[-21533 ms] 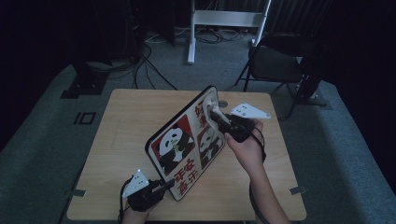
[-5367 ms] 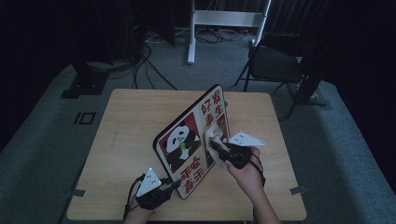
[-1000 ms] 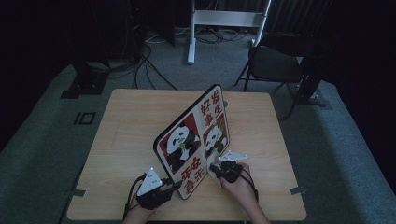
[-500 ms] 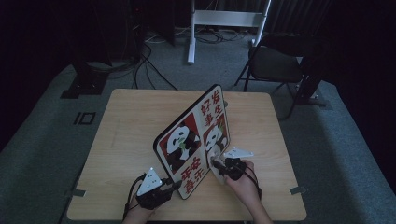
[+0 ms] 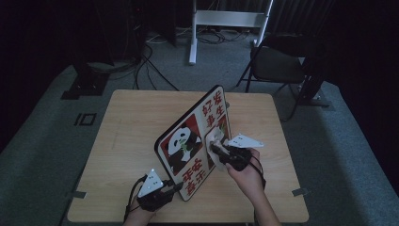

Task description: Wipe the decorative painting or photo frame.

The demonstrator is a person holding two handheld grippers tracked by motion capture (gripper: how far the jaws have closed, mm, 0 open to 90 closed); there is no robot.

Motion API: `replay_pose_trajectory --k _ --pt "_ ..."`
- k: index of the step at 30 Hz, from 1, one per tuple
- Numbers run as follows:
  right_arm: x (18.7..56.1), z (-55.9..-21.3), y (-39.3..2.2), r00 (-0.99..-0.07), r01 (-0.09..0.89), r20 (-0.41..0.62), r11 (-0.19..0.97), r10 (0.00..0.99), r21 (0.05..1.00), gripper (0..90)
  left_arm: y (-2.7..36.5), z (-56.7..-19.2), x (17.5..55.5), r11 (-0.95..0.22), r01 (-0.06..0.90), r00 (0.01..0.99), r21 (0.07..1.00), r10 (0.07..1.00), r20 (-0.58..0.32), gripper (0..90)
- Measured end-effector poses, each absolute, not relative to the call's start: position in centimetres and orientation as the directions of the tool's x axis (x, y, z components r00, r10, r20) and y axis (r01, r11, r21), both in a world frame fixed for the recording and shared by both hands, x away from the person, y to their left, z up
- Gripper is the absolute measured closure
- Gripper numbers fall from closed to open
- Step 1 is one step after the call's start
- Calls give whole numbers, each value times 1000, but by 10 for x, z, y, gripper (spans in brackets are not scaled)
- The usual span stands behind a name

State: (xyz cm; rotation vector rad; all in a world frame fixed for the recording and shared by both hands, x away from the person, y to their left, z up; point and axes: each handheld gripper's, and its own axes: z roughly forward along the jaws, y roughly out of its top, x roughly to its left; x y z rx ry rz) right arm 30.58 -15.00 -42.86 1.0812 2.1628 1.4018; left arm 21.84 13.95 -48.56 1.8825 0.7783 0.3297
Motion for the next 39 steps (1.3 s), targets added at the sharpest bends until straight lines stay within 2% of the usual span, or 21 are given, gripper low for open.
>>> replay_pose_trajectory --k 20,34,39 --pt "310 -354 -123 -710 246 55 175 702 953 812 140 -486 218 -263 365 753 893 648 -118 733" --pt "316 -326 -103 -742 197 37 164 670 967 811 139 -485 218 -269 362 754 893 647 -111 733" --pt "320 -328 -96 -742 199 21 190 670 961 811 139 -485 218 -277 358 754 892 649 -101 732"
